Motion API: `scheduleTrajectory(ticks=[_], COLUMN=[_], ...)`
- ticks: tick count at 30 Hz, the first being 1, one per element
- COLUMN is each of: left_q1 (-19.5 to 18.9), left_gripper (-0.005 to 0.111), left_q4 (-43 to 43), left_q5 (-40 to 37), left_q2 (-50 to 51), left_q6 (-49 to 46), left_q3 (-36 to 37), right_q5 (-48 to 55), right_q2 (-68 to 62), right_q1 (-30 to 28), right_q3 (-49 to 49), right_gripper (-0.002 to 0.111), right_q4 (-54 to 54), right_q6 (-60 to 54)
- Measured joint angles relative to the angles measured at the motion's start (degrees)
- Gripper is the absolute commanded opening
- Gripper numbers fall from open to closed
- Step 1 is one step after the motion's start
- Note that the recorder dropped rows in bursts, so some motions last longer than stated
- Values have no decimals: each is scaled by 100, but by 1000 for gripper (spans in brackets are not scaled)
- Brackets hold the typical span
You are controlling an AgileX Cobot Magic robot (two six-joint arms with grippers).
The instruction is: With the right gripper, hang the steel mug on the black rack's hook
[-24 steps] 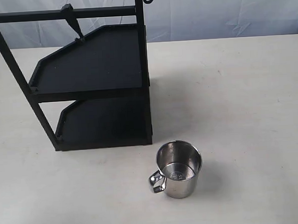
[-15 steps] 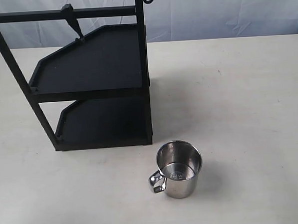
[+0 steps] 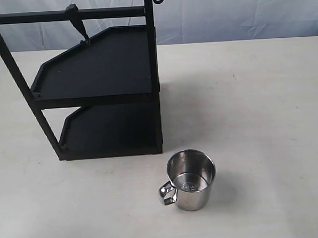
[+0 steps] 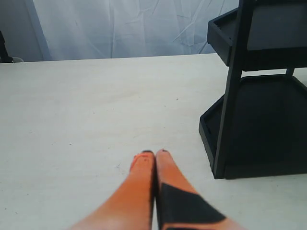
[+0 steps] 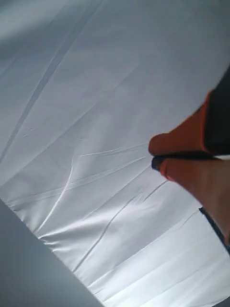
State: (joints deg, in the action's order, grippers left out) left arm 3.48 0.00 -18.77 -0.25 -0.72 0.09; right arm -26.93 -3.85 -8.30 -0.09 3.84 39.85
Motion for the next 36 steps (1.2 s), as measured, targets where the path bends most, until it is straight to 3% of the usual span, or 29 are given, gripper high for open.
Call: scheduleTrajectory(ticks=[7, 14, 18, 22, 27, 30, 36], left_q1=[0, 0, 0, 0, 0, 0, 0], left_gripper=[0, 0, 0, 0, 0, 0, 0], left_q4=[0, 0, 0, 0, 0, 0, 0], left_q5=[0, 0, 0, 0, 0, 0, 0], left_q2=[0, 0, 0, 0, 0, 0, 0], left_q6=[0, 0, 0, 0, 0, 0, 0], left_q3=[0, 0, 0, 0, 0, 0, 0], right_q5=[-108, -120, 310, 1041, 1534, 1106, -774], right_q2=[0, 0, 0, -109, -1134, -2206, -4748], right_q1=[0, 0, 0, 0, 0, 0, 0], right_q3=[0, 0, 0, -63, -892, -1611, -3242], right_gripper=[-1, -1, -1, -1, -1, -1, -1], right_q4=[603, 697, 486, -1359, -5277, -7730, -9892], right_q6=[986, 1279, 2069, 3460, 5905, 7313, 7971])
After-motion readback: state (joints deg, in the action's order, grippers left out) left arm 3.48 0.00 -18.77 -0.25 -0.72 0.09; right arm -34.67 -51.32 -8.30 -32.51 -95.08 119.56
